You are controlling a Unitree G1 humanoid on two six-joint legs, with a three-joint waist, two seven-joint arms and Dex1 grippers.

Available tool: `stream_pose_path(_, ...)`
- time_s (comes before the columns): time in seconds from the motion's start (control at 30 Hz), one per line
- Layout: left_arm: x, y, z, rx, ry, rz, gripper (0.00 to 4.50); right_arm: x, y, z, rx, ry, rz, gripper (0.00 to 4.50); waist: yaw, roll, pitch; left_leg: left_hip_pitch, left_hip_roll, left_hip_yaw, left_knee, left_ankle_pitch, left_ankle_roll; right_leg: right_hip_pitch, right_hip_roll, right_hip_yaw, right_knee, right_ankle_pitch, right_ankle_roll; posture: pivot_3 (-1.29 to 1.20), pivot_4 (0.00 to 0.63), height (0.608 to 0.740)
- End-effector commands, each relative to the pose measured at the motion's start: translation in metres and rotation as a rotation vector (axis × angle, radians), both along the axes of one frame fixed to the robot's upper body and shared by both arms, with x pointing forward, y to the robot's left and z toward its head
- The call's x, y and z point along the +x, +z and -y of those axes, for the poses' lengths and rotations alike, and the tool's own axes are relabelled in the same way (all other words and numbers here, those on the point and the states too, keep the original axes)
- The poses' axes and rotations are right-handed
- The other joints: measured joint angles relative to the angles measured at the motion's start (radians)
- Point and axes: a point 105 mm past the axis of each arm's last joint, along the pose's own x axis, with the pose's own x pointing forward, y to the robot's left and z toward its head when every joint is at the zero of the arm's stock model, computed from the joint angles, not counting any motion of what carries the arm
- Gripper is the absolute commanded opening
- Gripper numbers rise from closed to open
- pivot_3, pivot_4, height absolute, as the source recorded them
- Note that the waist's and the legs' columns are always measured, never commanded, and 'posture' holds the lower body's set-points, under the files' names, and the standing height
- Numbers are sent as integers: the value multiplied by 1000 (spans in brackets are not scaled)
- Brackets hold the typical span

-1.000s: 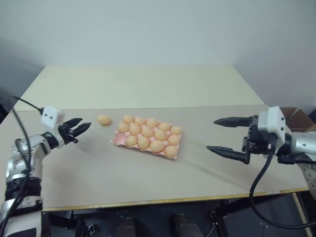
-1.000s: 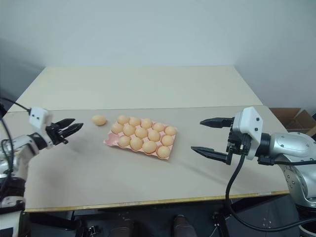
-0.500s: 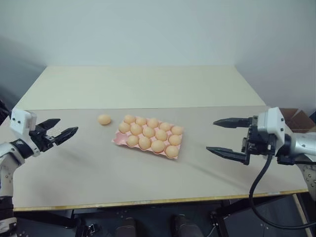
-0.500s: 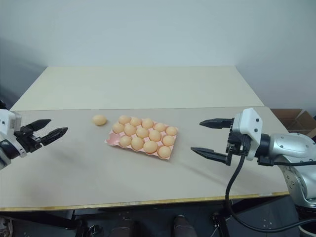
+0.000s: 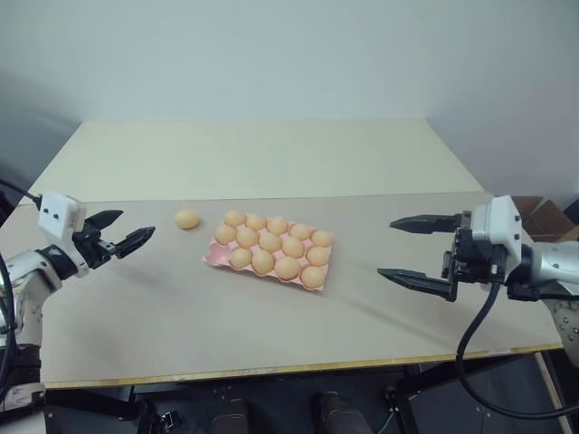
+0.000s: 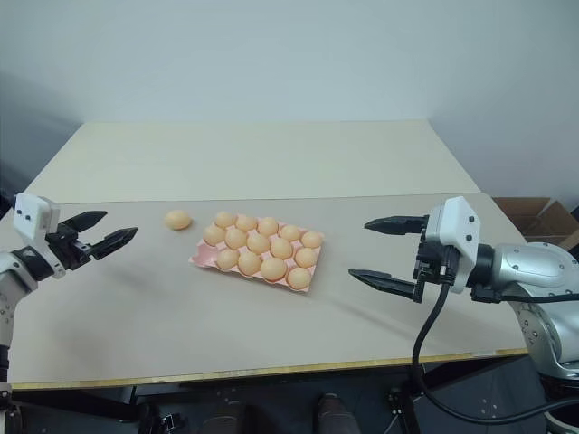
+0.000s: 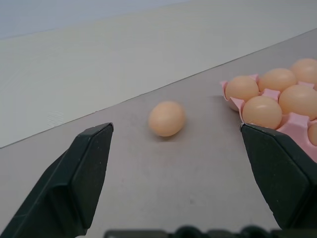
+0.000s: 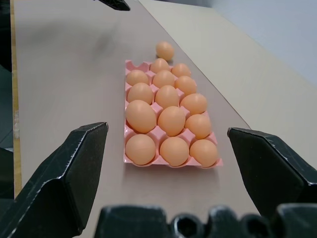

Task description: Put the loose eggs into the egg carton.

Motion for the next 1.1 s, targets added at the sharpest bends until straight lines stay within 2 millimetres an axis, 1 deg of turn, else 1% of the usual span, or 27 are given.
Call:
stream_pose_path(0.03,3,10,0,25,-8,37,4478,-5,12,-1,5,6,65,4500,0,0,0,0,0,0,0,0,0,0,0,0,0,0,0,0,150,740)
stream_pose_path(0.13,11,7,3,28,-10,35,4478,-5,13,-1,6,7,67,4500,1,0,0,0,0,0,0,0,0,0,0,0,0,0,0,0,150,740)
stream_pose_path(0.33,46,-1,11,49,-2,19,4478,-4,13,-3,6,15,72,4500,15,0,0,0,-1,0,0,0,0,0,0,0,0,0,0,0,150,740)
stream_pose_path(0.43,66,-5,15,52,33,7,4478,-4,13,-4,7,15,76,4500,20,0,0,-1,-1,0,0,0,0,0,0,0,-1,0,0,0,150,740)
stream_pose_path(0.6,88,-12,27,47,43,-15,4478,-6,13,-5,11,8,80,4500,21,-1,0,-1,-1,0,0,0,0,0,0,0,-1,1,1,0,150,740)
stream_pose_path(0.8,100,-22,48,80,-4,-76,4478,-10,14,-5,11,-3,79,4500,21,-1,0,-2,-1,0,0,0,0,0,0,0,-1,1,1,0,150,740)
stream_pose_path(0.97,104,-35,49,121,38,-140,4478,-12,14,-3,6,-21,82,4500,20,-1,0,-2,-1,0,1,0,0,0,0,0,0,1,1,0,150,740)
stream_pose_path(1.1,103,-47,49,158,41,-193,4478,-14,15,-2,3,-36,86,4500,20,-1,0,-2,-1,0,1,0,0,0,0,0,0,1,1,0,150,740)
